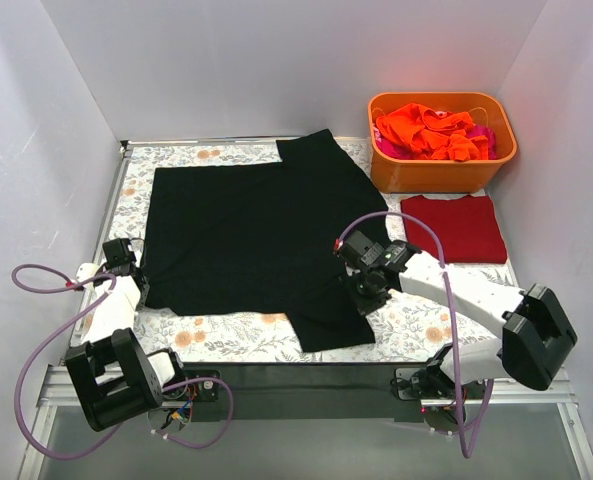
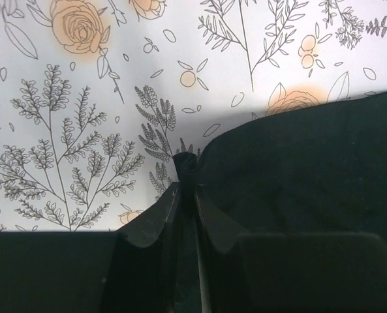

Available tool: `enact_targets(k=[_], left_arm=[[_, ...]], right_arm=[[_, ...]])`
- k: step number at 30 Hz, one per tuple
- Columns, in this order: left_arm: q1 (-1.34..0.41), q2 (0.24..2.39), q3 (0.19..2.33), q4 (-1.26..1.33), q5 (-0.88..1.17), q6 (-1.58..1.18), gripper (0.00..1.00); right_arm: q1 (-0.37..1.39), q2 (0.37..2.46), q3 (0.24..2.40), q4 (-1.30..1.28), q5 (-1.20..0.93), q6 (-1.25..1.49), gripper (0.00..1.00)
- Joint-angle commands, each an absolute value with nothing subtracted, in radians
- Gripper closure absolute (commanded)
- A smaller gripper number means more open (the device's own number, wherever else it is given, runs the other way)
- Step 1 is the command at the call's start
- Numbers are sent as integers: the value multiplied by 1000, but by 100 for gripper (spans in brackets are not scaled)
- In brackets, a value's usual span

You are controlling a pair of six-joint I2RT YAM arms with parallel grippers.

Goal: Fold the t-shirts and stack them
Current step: Fold the tshirt

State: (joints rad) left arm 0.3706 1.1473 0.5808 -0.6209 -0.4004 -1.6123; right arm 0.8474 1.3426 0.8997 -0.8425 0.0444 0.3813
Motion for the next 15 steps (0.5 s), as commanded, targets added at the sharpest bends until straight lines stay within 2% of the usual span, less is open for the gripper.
enact_targets(k=[1,15], left_arm=[[365,1103,623,-650,-446,-1629,86],[365,1153,753,-681,-459,-1601,85]], right_arm=[[844,1318,1046,-942,156,351,99],[721,1456,1491,-1012,213,222,99]])
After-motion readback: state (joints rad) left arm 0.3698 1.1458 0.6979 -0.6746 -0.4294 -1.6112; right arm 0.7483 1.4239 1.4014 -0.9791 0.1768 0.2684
